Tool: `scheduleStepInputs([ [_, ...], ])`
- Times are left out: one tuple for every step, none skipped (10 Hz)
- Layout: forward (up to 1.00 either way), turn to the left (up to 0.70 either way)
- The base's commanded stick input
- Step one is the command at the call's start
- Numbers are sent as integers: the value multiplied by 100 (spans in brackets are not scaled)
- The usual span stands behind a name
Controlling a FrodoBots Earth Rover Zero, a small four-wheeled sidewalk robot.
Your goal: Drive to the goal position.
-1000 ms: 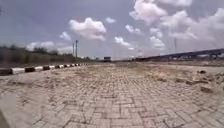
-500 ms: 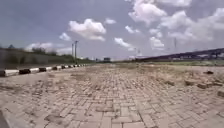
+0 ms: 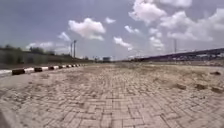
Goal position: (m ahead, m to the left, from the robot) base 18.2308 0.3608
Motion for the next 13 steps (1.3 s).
scheduleStepInputs([
  [100,0],
  [100,0],
  [100,0],
  [100,0],
  [100,0],
  [100,0],
  [100,0],
  [100,0],
  [100,0],
  [100,0],
  [100,0],
  [100,0],
  [100,0],
])
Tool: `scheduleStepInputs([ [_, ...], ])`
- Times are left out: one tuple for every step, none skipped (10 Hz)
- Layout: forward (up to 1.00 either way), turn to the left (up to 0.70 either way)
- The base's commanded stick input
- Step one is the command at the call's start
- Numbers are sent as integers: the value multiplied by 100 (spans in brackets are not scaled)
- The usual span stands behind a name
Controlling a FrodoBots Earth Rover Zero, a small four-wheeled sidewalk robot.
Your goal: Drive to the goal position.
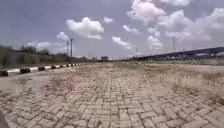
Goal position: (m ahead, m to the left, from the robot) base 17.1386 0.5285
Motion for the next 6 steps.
scheduleStepInputs([
  [100,0],
  [100,18],
  [100,40],
  [100,40],
  [100,25],
  [100,2],
])
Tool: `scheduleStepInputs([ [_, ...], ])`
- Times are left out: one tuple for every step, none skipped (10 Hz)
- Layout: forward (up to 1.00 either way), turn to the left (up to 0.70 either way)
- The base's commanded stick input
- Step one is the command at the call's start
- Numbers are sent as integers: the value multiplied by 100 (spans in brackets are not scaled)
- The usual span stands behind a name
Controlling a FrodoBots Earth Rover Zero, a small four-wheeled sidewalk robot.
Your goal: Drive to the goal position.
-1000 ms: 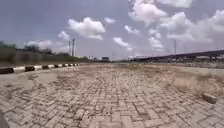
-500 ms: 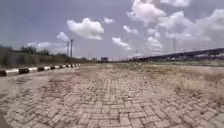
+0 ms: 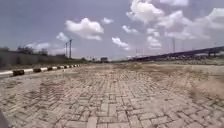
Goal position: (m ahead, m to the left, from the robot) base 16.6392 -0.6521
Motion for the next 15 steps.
scheduleStepInputs([
  [100,0],
  [100,0],
  [100,0],
  [100,0],
  [100,0],
  [100,0],
  [100,0],
  [100,0],
  [100,0],
  [100,0],
  [100,0],
  [100,0],
  [100,0],
  [100,0],
  [100,0],
])
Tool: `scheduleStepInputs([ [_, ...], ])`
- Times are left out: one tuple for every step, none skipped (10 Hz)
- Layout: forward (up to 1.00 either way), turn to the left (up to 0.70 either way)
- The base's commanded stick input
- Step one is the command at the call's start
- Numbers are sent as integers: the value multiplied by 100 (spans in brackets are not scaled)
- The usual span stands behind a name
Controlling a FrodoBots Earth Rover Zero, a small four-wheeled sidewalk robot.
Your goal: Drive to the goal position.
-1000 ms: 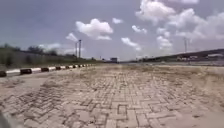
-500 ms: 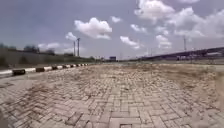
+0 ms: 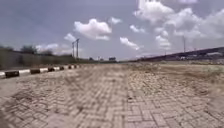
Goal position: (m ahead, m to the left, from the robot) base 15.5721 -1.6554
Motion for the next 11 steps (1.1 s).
scheduleStepInputs([
  [100,0],
  [100,0],
  [100,0],
  [100,0],
  [100,0],
  [100,0],
  [100,0],
  [100,0],
  [100,0],
  [100,0],
  [100,0],
])
